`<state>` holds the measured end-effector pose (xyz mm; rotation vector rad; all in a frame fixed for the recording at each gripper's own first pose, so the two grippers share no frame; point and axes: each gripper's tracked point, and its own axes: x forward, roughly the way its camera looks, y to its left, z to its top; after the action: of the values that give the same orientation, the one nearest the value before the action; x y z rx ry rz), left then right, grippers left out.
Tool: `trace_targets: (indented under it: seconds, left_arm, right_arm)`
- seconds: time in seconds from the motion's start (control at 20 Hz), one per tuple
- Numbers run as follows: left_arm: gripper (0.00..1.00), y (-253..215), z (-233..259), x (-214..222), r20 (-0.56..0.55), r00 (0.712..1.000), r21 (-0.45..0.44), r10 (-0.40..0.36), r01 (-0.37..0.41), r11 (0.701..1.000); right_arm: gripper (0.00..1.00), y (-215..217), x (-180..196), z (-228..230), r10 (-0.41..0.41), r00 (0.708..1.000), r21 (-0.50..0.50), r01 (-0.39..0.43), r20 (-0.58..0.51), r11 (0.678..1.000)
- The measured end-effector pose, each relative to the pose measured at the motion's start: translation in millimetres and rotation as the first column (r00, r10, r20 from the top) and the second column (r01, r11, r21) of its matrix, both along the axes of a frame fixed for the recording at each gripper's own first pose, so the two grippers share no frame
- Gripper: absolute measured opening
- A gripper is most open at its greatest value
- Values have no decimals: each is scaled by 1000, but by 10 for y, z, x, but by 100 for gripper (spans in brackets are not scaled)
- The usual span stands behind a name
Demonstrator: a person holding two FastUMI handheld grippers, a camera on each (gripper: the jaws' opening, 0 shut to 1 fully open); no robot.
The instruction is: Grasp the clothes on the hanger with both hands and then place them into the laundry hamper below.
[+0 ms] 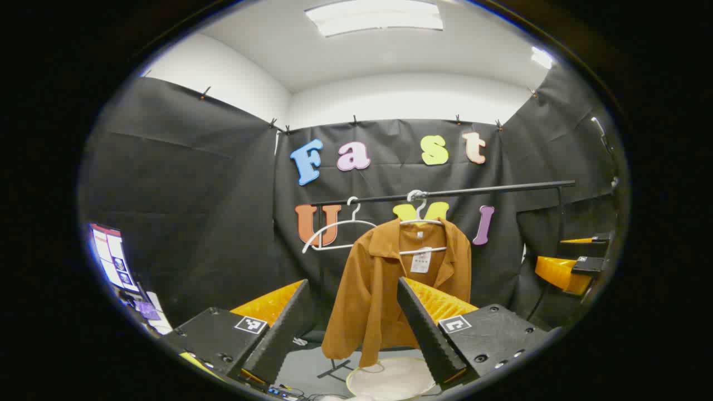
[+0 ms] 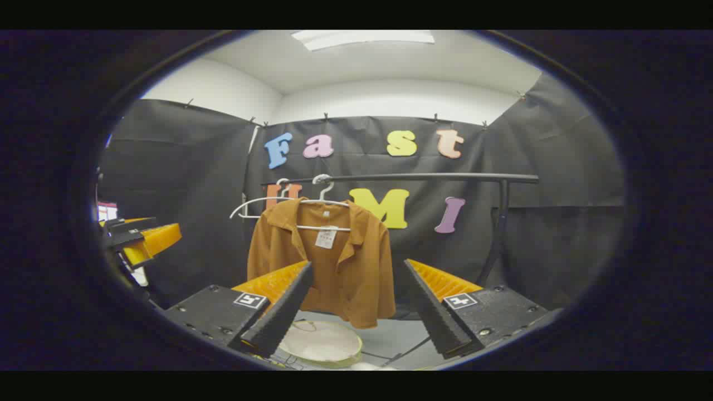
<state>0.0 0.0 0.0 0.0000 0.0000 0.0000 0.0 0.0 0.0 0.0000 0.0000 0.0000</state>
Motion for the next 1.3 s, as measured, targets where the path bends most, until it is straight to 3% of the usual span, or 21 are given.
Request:
trace_targets:
  seconds: [0.85,1.3]
  left_arm:
    - [100,-119,97,-75,6,996,5,-89,89,996]
    - [100,-349,-93,258,8,992,-28,-129,130,991]
  right_arm:
    - [100,-48,-233,114,-52,999,-50,53,14,997]
    - [100,-70,228,-109,-33,999,-52,32,-19,998]
